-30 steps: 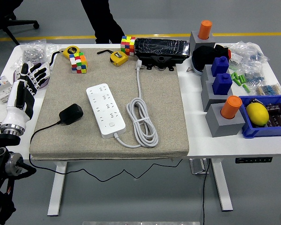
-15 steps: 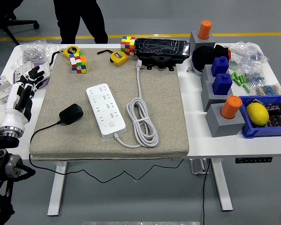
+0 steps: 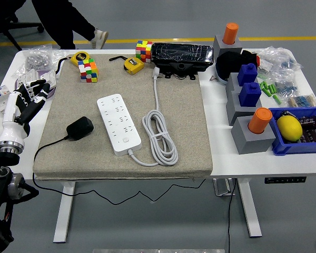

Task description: Pick up the plug,place it near the board,insert it into the board,press the button

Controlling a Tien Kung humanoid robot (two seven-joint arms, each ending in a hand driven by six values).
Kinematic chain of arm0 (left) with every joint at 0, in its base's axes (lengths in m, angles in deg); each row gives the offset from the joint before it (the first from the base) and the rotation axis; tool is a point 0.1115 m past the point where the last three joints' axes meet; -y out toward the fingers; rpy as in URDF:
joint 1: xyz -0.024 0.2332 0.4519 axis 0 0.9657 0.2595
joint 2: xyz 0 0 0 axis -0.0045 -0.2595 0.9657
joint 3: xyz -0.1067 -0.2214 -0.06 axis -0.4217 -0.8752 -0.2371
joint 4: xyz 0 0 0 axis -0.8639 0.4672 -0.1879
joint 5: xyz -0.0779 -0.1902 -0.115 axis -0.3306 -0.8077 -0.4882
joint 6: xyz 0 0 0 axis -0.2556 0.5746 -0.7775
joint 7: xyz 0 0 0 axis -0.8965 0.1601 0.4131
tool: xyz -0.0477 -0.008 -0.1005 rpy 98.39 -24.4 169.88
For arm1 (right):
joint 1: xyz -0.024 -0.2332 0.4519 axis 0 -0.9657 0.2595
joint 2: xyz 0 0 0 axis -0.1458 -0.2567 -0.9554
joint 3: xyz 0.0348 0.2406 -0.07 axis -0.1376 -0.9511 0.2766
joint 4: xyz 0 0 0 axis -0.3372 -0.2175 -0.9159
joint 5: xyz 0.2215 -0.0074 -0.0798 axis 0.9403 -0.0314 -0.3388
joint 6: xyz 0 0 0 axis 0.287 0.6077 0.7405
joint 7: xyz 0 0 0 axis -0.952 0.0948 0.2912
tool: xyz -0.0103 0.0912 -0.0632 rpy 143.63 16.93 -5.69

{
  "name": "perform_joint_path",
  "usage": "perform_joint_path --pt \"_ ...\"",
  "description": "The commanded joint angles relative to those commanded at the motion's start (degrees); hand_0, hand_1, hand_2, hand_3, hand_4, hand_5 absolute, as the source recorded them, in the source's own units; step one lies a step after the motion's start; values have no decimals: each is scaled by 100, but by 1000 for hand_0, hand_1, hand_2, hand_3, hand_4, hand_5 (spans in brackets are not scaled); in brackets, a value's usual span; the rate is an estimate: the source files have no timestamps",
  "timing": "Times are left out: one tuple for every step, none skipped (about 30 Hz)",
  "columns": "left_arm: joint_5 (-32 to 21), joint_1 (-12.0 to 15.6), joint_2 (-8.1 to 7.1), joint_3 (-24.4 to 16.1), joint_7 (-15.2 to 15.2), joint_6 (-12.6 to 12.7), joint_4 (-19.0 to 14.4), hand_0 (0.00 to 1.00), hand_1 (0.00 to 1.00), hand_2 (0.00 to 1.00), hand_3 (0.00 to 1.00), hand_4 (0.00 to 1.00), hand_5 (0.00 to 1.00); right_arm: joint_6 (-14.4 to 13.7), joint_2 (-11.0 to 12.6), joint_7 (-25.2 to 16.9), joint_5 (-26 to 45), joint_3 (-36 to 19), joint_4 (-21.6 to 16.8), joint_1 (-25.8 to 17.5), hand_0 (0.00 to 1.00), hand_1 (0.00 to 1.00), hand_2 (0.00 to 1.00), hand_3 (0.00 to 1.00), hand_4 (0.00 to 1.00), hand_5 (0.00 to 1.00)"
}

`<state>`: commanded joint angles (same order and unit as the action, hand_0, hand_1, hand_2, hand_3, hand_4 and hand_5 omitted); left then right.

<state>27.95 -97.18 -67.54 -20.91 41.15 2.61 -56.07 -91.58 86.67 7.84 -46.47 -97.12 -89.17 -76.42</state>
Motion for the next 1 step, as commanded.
perform_joint_path --pt "33 8 -1 -3 8 12 -4 728 721 637 611 591 74 -1 1 1 -3 6 0 -7 781 719 719 751 998 939"
